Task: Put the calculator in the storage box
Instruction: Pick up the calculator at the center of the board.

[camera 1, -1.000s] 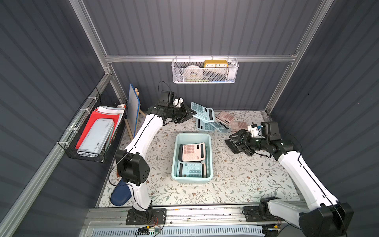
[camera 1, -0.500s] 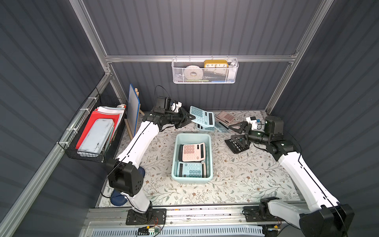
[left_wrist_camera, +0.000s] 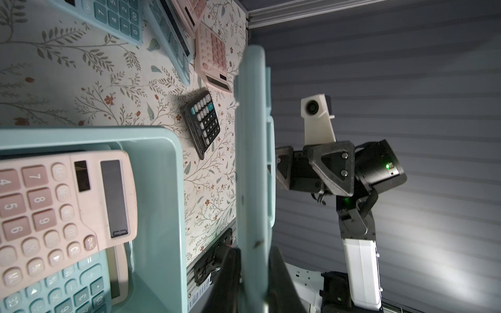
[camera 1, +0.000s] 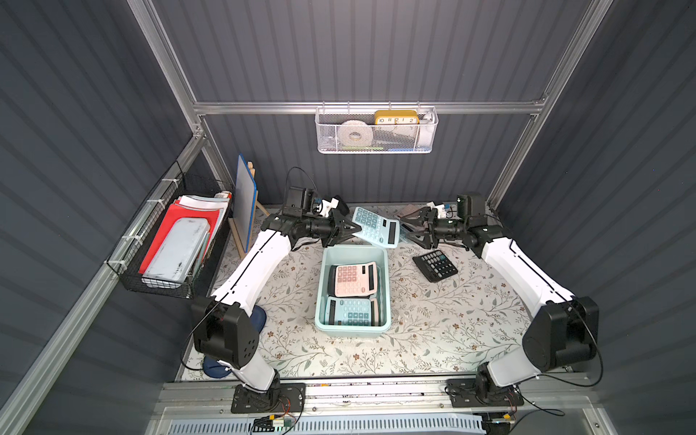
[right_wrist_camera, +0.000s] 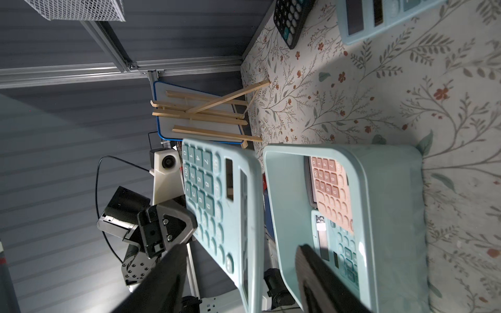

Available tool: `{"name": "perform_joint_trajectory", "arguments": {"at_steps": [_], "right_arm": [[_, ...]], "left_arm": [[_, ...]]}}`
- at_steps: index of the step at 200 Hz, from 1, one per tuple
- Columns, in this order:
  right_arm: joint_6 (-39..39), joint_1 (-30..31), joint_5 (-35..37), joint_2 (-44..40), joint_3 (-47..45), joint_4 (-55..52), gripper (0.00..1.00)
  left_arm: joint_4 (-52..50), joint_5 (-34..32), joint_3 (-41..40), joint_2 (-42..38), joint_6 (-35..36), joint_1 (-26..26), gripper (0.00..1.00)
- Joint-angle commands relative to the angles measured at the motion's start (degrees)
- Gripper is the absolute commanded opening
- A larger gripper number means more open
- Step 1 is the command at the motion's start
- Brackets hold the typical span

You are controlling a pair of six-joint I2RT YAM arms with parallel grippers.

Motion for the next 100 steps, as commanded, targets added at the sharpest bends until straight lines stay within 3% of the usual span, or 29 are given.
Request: {"name": "perform_joint_trajectory", "arguments": {"at_steps": [1,14,61,100], "right_arm": [[-1.2,0.8,-2.8,1.4,2.7,-0.2,0.60],[-1.0,1.2,-3.3,2.0,2.7,-0.2,0.54],[-1.8,2.8,-3.3,2.6,2.1,-1.8,0.52],[-2.2,4.6,-3.1,2.3,1.6,-2.7,0.28]], "left_arm": [[-0.9,3.2,-1.6,-3.7,2.0,-0.1,0.00],[0.3,3.3,-2.9,-4.4,1.2,-0.1,0.00],[1.9,2.8,-5.2,-6.3,0.3,-0.1,0.00],[2.9,2.7,-6.8,-7.2,0.0,0.0,0.00]]}}
